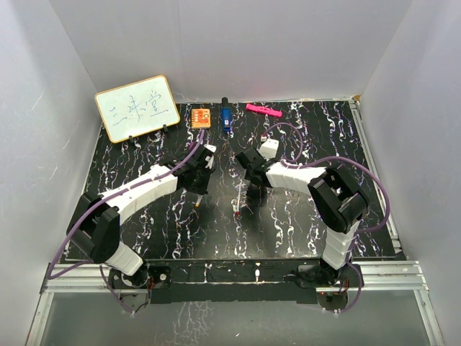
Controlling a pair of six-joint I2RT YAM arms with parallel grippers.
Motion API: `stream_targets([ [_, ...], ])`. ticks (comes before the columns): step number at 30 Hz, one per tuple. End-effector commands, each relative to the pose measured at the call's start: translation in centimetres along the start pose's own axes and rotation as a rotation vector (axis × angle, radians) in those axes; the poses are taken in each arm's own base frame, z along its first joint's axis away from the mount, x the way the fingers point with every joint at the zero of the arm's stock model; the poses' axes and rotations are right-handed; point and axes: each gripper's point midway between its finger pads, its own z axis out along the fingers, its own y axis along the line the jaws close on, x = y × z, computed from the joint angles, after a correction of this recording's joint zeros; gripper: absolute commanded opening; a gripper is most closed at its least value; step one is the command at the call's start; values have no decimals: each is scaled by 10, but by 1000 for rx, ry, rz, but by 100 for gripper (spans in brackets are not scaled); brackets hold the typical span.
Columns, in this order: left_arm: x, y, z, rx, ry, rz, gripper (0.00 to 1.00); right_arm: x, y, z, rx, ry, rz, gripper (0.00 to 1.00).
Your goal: Insert the pens into the pen caps
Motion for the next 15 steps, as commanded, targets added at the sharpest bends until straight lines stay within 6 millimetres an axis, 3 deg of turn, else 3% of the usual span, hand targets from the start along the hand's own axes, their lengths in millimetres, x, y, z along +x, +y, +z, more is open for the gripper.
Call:
stream_targets([
  [1, -6, -1, -11, 26, -29, -17, 0, -2, 4, 0, -18, -9, 36, 44],
  [15, -12, -3, -10, 43, -37, -20, 0, 21, -3, 3, -14, 61, 34, 40],
])
